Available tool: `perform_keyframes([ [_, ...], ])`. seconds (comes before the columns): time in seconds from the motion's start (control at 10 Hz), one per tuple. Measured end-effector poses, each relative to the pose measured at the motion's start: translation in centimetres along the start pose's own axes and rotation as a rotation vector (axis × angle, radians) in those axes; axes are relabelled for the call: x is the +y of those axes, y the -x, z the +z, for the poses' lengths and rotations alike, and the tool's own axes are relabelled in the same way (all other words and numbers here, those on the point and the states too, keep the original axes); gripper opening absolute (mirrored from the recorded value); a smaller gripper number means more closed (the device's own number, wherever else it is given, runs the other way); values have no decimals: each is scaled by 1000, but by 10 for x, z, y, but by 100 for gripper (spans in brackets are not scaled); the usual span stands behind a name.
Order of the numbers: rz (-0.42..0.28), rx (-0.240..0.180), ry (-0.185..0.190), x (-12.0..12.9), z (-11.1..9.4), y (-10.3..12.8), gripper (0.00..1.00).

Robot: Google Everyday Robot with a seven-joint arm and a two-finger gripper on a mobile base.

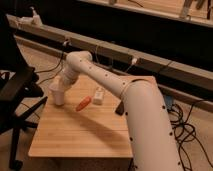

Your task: Pick up the ceramic cup

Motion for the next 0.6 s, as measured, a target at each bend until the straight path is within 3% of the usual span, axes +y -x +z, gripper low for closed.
perform_keyframes([
  [0.2,-17,42,-70,-15,-46,16,0],
  [0.5,-60,91,-160,-30,-86,37,0],
  [0.6,-62,95,-173,-31,-90,36,2],
])
